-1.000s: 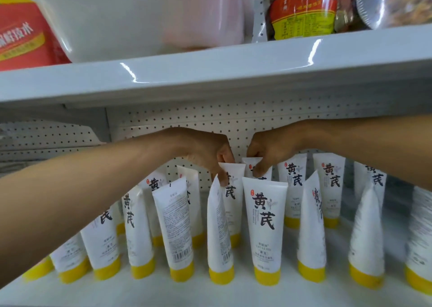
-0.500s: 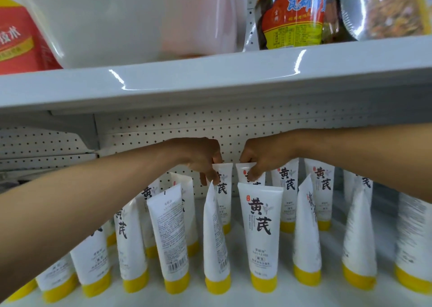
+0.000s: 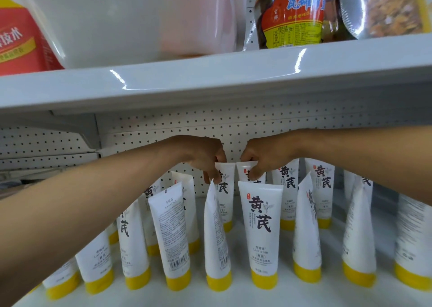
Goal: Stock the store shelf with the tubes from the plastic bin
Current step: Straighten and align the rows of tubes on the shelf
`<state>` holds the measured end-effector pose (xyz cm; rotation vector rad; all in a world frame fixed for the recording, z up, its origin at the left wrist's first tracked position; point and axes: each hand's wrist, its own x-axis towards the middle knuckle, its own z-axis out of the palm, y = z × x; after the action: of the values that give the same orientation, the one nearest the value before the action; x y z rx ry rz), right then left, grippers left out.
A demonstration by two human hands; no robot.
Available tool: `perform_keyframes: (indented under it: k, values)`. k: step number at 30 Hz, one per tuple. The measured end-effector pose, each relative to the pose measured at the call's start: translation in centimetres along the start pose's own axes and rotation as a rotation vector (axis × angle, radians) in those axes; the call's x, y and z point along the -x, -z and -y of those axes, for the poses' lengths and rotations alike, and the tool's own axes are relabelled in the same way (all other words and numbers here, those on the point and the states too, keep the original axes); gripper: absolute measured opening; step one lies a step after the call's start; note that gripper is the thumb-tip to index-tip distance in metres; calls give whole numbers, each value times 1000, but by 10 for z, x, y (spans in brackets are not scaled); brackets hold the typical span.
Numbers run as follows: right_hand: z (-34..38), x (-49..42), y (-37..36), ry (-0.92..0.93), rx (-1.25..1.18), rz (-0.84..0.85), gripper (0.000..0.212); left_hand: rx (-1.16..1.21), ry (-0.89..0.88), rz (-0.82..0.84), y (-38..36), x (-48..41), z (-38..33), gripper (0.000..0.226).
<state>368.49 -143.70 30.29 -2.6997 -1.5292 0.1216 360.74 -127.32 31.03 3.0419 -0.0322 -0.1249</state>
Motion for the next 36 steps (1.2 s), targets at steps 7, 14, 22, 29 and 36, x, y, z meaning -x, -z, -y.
perform_keyframes:
  k: [7, 14, 22, 29, 36]
  values:
    - [2, 4, 3, -12, 12, 2, 12, 3, 7, 23, 1, 2, -2, 26]
    - [9, 16, 6, -53, 12, -53, 18, 37, 18, 3, 1, 7, -2, 35]
    - [16, 23, 8, -79, -19, -94, 28, -47, 18, -44, -2, 9, -4, 28]
    - [18, 39, 12, -67, -113, -281, 29, 74, -76, -252, 2, 22, -2, 31]
    - [26, 78, 10, -41, -169, -496, 22, 169, -166, -579, -4, 62, -12, 19]
